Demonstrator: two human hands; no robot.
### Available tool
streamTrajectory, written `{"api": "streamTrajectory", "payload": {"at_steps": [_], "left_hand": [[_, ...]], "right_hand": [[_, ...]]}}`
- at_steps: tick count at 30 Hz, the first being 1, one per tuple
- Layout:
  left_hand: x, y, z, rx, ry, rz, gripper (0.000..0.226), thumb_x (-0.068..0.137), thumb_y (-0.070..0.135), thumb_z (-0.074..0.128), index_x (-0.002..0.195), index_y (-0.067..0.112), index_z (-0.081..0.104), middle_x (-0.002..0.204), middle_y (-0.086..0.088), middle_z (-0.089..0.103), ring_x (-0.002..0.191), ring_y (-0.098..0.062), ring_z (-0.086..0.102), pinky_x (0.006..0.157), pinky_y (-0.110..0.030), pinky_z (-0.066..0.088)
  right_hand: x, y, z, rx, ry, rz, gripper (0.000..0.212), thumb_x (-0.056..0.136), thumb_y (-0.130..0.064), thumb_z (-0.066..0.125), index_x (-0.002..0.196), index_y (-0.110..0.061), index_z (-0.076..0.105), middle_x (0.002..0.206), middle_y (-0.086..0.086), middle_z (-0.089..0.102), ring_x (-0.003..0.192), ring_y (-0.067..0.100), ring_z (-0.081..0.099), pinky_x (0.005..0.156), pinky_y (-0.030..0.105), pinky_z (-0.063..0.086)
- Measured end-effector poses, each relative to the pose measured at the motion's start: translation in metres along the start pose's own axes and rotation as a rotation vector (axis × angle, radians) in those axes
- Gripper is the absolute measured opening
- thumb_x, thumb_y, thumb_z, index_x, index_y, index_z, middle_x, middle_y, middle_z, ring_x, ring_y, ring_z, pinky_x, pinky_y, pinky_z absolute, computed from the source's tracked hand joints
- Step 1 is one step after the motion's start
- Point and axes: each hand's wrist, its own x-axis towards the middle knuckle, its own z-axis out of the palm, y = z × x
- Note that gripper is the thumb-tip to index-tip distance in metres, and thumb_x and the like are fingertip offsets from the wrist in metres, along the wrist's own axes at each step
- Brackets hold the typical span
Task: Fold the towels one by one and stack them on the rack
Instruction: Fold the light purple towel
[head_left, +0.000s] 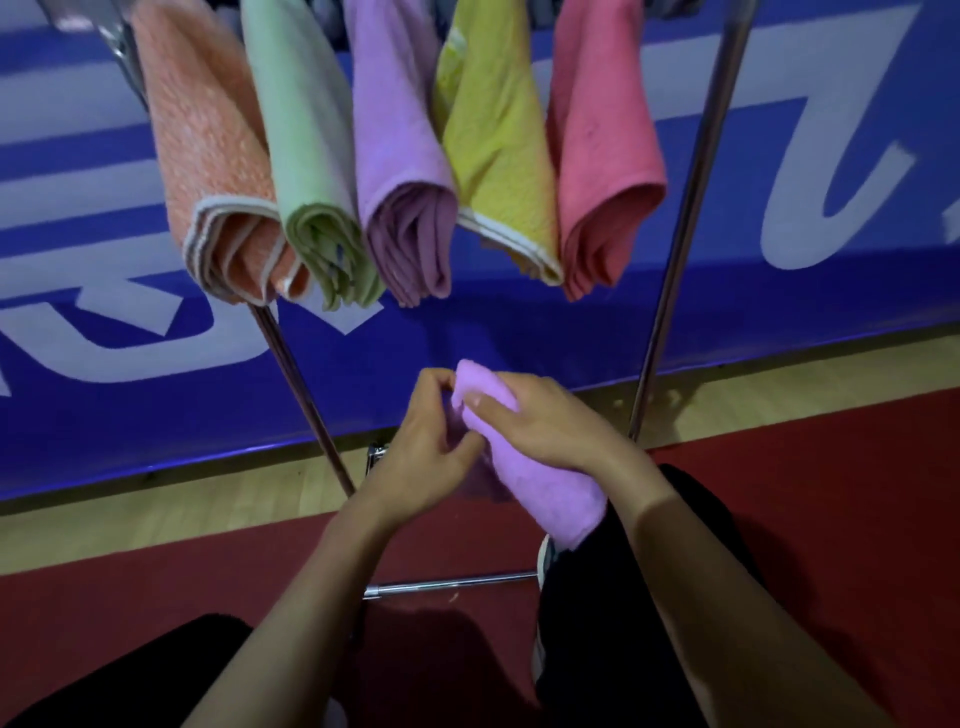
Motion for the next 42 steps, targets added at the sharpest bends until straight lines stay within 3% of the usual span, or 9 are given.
{"api": "streamTrajectory", "payload": {"at_steps": [4,7,11,13,20,26,33,37,42], "left_hand": [[0.010,0.029,0.021,-0.052,-0.047,-0.019,0.027,0.098,0.006,0.061,0.119,0.019,0.050,0.104,0.002,0.065,0.087,0.001,0.059,0.079,-0.016,0.049],[0.021,0.044,0.035,-0.102,-0.075,-0.075,0.007,0.102,0.019,0.060,0.107,0.014,0.060,0.096,-0.009,0.064,0.080,-0.008,0.052,0.075,-0.027,0.045],[0.031,0.056,0.057,-0.200,-0.195,-0.140,0.037,0.102,0.052,0.058,0.110,0.017,0.068,0.110,-0.016,0.071,0.091,-0.016,0.064,0.090,-0.055,0.056],[0.034,0.061,0.070,-0.250,-0.212,-0.134,0.037,0.103,0.049,0.058,0.112,0.015,0.071,0.113,-0.017,0.073,0.100,-0.024,0.069,0.097,-0.061,0.052],[0.059,0.086,0.116,-0.365,-0.199,-0.130,0.041,0.099,0.056,0.059,0.119,0.023,0.073,0.121,-0.003,0.076,0.124,-0.027,0.066,0.107,-0.057,0.051],[0.093,0.109,0.148,-0.743,-0.218,-0.245,0.044,0.098,0.038,0.068,0.129,0.007,0.065,0.130,-0.027,0.067,0.110,-0.036,0.067,0.105,-0.067,0.049],[0.140,0.158,0.156,-0.977,-0.105,-0.310,0.033,0.106,0.028,0.058,0.129,0.005,0.065,0.113,-0.013,0.076,0.092,-0.023,0.074,0.074,-0.035,0.060],[0.158,0.167,0.155,-1.135,-0.098,-0.340,0.045,0.104,0.032,0.060,0.141,0.006,0.060,0.140,-0.018,0.065,0.118,-0.031,0.065,0.094,-0.043,0.051],[0.163,0.170,0.149,-1.262,-0.062,-0.404,0.047,0.097,0.035,0.062,0.134,0.005,0.065,0.129,-0.019,0.071,0.120,-0.034,0.066,0.111,-0.050,0.047]], "right_hand": [[-0.024,0.006,-0.031,-0.070,0.110,0.023,0.024,0.104,-0.043,0.047,0.105,-0.028,0.066,0.098,-0.008,0.072,0.091,0.016,0.065,0.082,0.038,0.050],[-0.037,0.017,-0.053,-0.089,0.204,0.048,0.024,0.104,-0.041,0.045,0.099,-0.030,0.065,0.096,-0.011,0.071,0.090,0.012,0.065,0.078,0.037,0.050],[-0.051,0.031,-0.076,-0.072,0.348,0.124,0.029,0.105,-0.046,0.046,0.106,-0.028,0.068,0.107,-0.005,0.074,0.099,0.021,0.066,0.077,0.034,0.048],[-0.060,0.035,-0.088,-0.059,0.398,0.152,0.031,0.105,-0.045,0.047,0.110,-0.025,0.069,0.109,0.000,0.074,0.101,0.025,0.066,0.083,0.036,0.050],[-0.083,0.050,-0.126,-0.073,0.557,0.235,0.030,0.101,-0.046,0.049,0.091,-0.025,0.067,0.083,-0.003,0.071,0.082,0.023,0.066,0.069,0.034,0.050],[-0.078,0.038,-0.172,-0.175,0.678,0.226,0.037,0.101,-0.048,0.049,0.082,-0.020,0.063,0.076,0.000,0.067,0.075,0.023,0.064,0.069,0.035,0.054],[-0.044,0.011,-0.224,-0.353,0.727,0.130,0.040,0.097,-0.058,0.048,0.091,-0.021,0.062,0.091,0.005,0.070,0.087,0.033,0.064,0.075,0.042,0.055],[-0.024,-0.005,-0.241,-0.512,0.714,0.080,0.034,0.099,-0.051,0.050,0.104,-0.020,0.062,0.104,0.009,0.070,0.097,0.038,0.063,0.073,0.040,0.047],[-0.006,-0.016,-0.259,-0.522,0.725,0.073,0.029,0.100,-0.045,0.049,0.103,-0.020,0.063,0.105,0.013,0.069,0.100,0.041,0.062,0.071,0.040,0.044]]}}
